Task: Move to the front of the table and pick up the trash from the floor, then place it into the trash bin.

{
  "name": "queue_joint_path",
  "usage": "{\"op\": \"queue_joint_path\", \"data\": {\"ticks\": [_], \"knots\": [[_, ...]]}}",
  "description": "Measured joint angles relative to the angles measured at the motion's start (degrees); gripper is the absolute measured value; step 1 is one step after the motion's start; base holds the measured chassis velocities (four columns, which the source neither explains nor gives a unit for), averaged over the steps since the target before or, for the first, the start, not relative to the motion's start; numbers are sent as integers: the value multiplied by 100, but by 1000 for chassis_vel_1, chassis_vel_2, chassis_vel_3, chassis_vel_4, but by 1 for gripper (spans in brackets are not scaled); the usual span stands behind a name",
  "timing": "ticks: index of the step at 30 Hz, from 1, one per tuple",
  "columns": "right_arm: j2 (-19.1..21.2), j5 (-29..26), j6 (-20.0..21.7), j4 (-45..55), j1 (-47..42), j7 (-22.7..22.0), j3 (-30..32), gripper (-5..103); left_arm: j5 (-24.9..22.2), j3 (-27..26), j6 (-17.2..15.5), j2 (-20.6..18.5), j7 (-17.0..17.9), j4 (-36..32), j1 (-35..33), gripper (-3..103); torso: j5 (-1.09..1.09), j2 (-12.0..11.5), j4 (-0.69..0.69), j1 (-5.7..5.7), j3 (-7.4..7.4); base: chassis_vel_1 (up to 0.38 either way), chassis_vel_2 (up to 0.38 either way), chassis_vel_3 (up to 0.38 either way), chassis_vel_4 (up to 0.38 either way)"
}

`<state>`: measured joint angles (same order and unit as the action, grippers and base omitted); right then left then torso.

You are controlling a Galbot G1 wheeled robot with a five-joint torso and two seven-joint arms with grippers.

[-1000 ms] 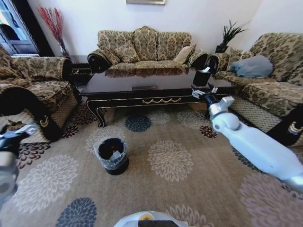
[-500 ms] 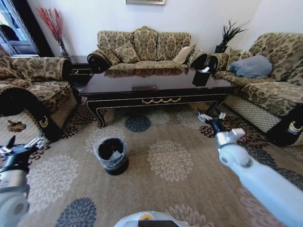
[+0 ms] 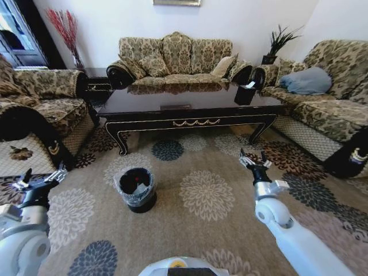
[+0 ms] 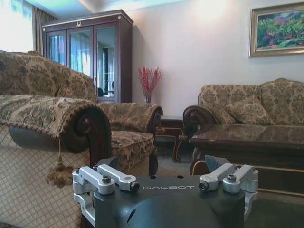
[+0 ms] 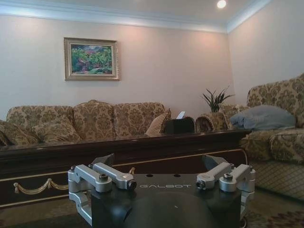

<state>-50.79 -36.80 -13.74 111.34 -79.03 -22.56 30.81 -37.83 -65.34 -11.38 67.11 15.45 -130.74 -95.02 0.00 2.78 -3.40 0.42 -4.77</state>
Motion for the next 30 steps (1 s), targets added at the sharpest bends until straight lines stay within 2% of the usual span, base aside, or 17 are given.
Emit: {"op": "queue_joint_path", "data": {"ticks": [3, 6, 7, 10, 13, 16, 23, 30], "knots": [[-87, 144, -71, 15, -116, 110, 109, 100, 8, 66, 4, 22, -30, 15, -9, 100, 0, 0, 1, 0, 0, 0, 0, 0, 0], [-201, 278, -200, 268, -354, 483, 202, 100, 211, 335, 59, 86, -252, 17, -126, 100, 0, 0, 1, 0, 0, 0, 0, 0, 0], [-201, 278, -200, 268, -354, 483, 202, 100, 211, 335, 59, 86, -252, 17, -126, 100, 0, 0, 1, 0, 0, 0, 0, 0, 0], [-195, 355, -400, 435, -554, 999, 353, 100, 494, 615, 96, 216, -385, -50, -215, 100, 0, 0, 2, 0, 0, 0, 0, 0, 0], [-176, 435, -488, 472, -665, 1134, 460, 100, 516, 740, 75, 296, -381, -131, -272, 100, 0, 0, 2, 0, 0, 0, 0, 0, 0], [-194, 477, -712, 474, -869, 1275, 609, 100, 762, 972, 77, 442, -380, -238, -408, 100, 1, 0, 2, 0, 0, 0, 0, 0, 0], [-290, 525, -899, 403, -1003, 1532, 714, 100, 819, 1000, 83, 557, -295, -326, -490, 100, 1, -1, 1, 0, 0, 0, 0, 0, 0], [-381, 572, -1038, 407, -1114, 1897, 668, 100, 788, 615, 156, 694, -243, -403, -687, 100, 1, -1, 1, 0, 0, 0, 0, 0, 0]]}}
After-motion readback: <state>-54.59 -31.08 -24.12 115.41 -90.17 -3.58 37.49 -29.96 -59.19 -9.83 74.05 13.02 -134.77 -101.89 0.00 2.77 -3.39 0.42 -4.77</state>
